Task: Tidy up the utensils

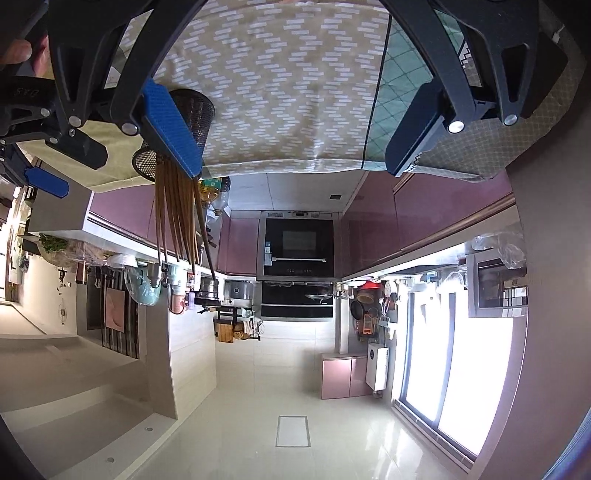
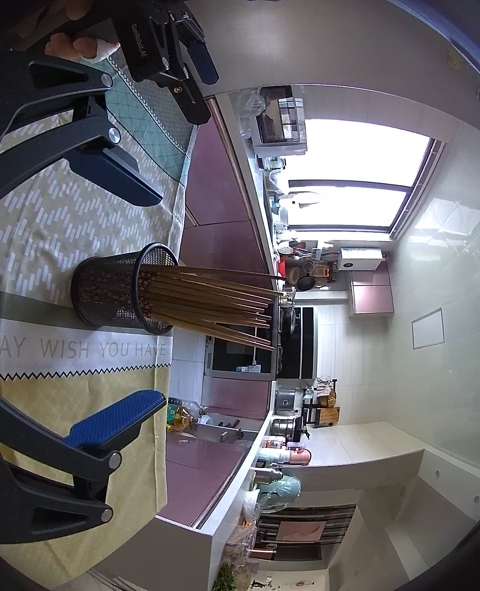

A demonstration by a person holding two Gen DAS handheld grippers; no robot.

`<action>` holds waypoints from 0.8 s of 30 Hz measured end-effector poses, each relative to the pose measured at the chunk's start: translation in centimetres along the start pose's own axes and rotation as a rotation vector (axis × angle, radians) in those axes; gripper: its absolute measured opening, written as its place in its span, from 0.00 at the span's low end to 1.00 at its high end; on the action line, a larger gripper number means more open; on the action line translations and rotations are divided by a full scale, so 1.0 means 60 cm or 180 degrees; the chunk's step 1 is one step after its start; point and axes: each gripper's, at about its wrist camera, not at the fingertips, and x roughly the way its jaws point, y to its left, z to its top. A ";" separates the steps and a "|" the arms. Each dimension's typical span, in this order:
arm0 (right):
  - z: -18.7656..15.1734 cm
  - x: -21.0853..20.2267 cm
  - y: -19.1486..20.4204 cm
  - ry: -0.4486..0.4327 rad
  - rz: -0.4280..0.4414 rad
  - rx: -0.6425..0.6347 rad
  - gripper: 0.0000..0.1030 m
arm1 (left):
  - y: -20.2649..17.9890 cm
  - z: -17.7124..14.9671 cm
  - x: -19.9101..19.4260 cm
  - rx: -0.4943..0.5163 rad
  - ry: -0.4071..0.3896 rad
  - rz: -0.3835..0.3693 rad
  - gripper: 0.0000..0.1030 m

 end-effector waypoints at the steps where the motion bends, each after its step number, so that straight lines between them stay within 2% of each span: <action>1: -0.001 -0.002 0.001 -0.0005 0.0003 -0.0002 0.94 | 0.000 -0.001 -0.004 0.0004 -0.0023 0.0012 0.95; 24: 0.000 -0.023 0.007 -0.0057 -0.0012 0.0039 0.94 | 0.006 -0.005 -0.029 -0.0011 -0.0116 0.0048 0.95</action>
